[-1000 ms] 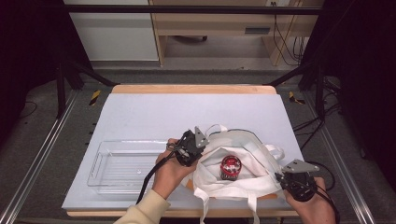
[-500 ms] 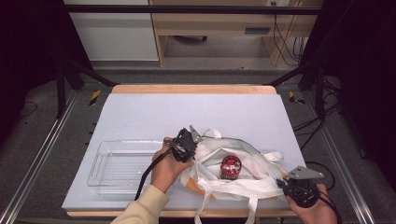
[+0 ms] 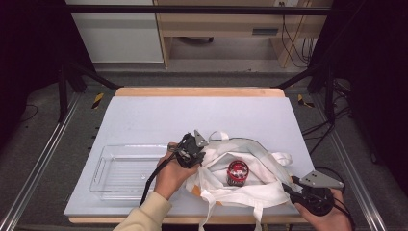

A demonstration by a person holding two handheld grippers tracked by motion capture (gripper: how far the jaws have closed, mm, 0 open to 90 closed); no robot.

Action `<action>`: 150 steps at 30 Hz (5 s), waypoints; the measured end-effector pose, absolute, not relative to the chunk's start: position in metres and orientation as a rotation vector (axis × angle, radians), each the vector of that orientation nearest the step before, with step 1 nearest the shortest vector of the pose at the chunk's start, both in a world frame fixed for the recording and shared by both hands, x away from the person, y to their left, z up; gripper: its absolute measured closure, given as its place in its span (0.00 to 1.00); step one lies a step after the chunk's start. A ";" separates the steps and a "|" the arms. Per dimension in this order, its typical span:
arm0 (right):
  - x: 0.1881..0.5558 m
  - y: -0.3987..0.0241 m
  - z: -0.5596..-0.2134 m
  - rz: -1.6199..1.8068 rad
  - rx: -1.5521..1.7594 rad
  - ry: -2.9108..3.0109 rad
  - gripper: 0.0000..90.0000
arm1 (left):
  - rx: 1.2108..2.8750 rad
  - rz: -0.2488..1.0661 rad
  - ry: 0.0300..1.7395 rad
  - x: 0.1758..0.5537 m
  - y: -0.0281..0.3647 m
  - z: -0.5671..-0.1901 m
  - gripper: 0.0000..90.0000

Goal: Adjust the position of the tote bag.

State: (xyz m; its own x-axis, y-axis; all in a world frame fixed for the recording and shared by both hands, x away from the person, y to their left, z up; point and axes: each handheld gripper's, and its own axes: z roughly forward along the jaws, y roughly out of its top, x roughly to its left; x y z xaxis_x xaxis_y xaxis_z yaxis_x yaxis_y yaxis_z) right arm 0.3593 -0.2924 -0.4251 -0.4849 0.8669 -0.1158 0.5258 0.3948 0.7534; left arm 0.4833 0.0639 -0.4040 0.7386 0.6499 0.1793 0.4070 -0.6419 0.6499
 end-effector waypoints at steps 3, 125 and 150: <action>0.356 -0.292 -0.412 0.937 1.158 2.123 0.49 | 2.301 0.577 0.733 0.472 0.062 -0.387 0.73; 0.395 -0.213 -0.399 0.980 0.848 2.587 0.28 | 2.319 0.523 0.658 0.463 0.032 -0.379 0.42; 0.446 -0.161 -0.390 0.898 1.038 2.555 0.17 | 2.228 0.578 0.798 0.436 0.140 -0.385 0.21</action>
State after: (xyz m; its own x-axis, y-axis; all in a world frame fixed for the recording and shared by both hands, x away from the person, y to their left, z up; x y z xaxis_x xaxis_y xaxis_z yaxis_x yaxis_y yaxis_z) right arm 0.4460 -0.1607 -0.3902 -0.7188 0.6952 0.0078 0.5473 0.5590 0.6229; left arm 0.4363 0.1398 -0.3851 0.7119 0.6814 0.1700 0.3736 -0.5724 0.7299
